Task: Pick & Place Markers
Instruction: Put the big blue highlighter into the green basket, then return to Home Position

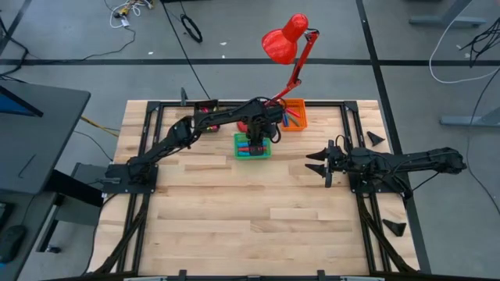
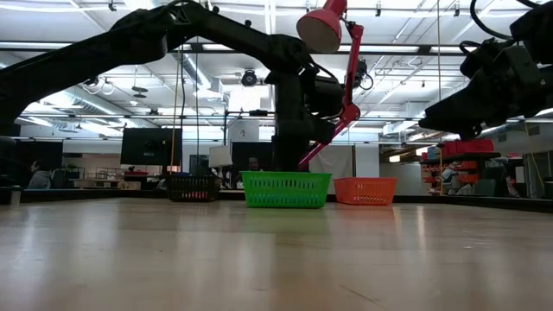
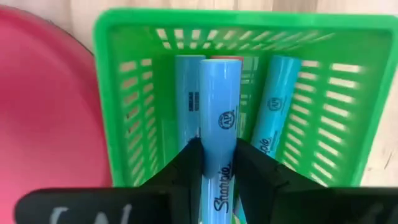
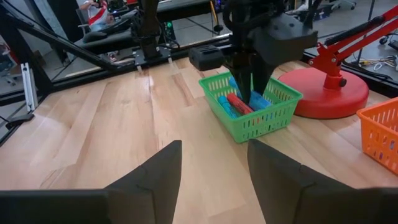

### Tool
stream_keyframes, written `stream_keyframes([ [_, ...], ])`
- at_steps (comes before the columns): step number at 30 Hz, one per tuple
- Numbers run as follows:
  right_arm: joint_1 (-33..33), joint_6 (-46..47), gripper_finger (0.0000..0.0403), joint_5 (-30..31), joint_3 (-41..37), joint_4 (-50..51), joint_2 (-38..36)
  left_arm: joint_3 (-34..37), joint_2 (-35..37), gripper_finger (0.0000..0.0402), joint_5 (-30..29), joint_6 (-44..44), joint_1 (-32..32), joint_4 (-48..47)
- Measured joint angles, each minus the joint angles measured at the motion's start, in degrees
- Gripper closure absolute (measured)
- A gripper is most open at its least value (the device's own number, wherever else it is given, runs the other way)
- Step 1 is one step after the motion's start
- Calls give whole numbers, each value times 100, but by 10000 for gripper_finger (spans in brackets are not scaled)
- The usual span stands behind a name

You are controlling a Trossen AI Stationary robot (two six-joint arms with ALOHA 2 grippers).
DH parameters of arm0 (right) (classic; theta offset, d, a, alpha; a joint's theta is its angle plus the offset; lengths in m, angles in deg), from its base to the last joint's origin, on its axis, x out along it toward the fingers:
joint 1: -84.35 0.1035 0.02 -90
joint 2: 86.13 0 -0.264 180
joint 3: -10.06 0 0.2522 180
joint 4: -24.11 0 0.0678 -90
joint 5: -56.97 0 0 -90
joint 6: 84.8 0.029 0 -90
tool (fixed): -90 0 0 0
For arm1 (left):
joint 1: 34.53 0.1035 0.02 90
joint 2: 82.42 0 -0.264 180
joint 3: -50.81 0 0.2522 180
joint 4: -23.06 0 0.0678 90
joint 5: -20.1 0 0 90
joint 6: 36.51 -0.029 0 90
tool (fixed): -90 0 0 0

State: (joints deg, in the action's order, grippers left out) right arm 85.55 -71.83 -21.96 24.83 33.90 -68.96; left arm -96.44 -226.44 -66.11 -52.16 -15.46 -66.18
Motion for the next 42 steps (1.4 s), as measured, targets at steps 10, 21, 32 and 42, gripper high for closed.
stream_keyframes([
  [10, 1, -2, 218, 0, 0, 4, 0, 0, 0, 260, 112, 140, -21, -233],
  [21, 1, 0, 218, 0, 0, 9, 0, 0, 0, 130, 91, 148, -24, -232],
  [32, 0, -2, 218, 1, 0, 11, 0, -81, 623, 95, 95, 455, -70, -232],
  [42, 1, 0, 218, 2, 0, 2, 0, -83, 1962, 95, 37, 459, -347, 103],
])
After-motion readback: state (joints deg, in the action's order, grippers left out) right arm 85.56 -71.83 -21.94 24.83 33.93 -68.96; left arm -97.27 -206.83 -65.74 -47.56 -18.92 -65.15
